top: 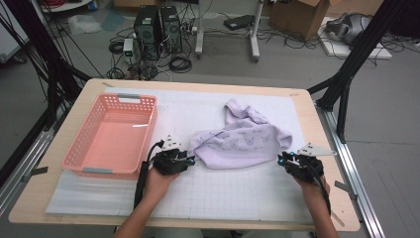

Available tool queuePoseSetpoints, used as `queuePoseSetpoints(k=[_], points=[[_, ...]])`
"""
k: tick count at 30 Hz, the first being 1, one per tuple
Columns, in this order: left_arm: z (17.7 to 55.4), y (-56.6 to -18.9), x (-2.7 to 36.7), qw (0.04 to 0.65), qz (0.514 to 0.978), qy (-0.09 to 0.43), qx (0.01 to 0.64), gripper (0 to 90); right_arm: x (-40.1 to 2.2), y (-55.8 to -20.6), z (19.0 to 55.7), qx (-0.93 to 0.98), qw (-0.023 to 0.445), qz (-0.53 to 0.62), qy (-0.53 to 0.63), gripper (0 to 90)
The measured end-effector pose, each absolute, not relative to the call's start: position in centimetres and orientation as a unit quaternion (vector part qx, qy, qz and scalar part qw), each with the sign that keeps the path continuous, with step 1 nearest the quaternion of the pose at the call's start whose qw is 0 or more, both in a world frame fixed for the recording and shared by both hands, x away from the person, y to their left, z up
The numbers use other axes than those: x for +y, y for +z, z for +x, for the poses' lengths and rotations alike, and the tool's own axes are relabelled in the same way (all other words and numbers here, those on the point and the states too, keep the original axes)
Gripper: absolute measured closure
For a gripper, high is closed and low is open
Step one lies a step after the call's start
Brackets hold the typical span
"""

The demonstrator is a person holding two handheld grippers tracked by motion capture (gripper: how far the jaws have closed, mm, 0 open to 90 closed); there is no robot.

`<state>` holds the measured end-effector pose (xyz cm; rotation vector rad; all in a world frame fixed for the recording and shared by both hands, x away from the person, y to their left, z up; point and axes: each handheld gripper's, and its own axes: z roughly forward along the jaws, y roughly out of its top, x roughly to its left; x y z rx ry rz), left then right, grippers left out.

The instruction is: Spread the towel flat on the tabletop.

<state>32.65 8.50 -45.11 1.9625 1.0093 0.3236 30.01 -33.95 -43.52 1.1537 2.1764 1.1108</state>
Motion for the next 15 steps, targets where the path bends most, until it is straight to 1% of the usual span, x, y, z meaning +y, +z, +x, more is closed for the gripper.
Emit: queuePoseSetpoints(k=[1,2,4,6,7,8,9,10,11,12,13,15], points=[[33.0,-45.1,7.9,0.438,0.793,0.122,0.407,53.5,-33.5,-43.9,30.2,0.792,0.212,0.412,0.398,63.9],[33.0,-45.1,7.9,0.438,0.793,0.122,0.407,51.9,-33.0,-44.1,30.5,0.797,0.203,0.407,0.396,61.8],[33.3,-45.0,6.9,0.435,0.797,0.119,0.402,47.7,-32.0,-44.4,31.0,0.807,0.199,0.399,0.387,61.1],[33.6,-45.0,5.9,0.423,0.805,0.130,0.395,47.4,-31.6,-44.6,31.3,0.812,0.200,0.396,0.380,61.1],[34.0,-45.0,5.3,0.416,0.808,0.144,0.392,50.8,-31.0,-45.0,31.9,0.819,0.201,0.394,0.366,66.9],[34.0,-45.0,5.3,0.416,0.808,0.144,0.392,56.5,-30.9,-45.0,32.0,0.817,0.207,0.393,0.367,75.0],[34.0,-45.0,5.1,0.410,0.812,0.161,0.384,56.5,-30.9,-45.0,32.0,0.817,0.207,0.393,0.367,75.0],[33.9,-45.0,5.1,0.410,0.815,0.167,0.375,77.7,-31.1,-45.0,32.0,0.815,0.210,0.398,0.364,85.7],[33.9,-45.0,5.1,0.410,0.815,0.167,0.375,82.0,-31.1,-45.0,32.0,0.815,0.210,0.398,0.364,85.7],[33.8,-44.9,5.4,0.415,0.812,0.157,0.378,83.5,-31.5,-44.8,32.0,0.813,0.192,0.403,0.373,87.2],[33.8,-44.9,5.4,0.415,0.812,0.157,0.378,83.8,-31.6,-44.7,31.8,0.815,0.186,0.403,0.372,87.4],[33.0,-44.5,6.3,0.434,0.804,0.144,0.381,83.9,-31.9,-44.4,31.0,0.821,0.185,0.392,0.371,87.6]])
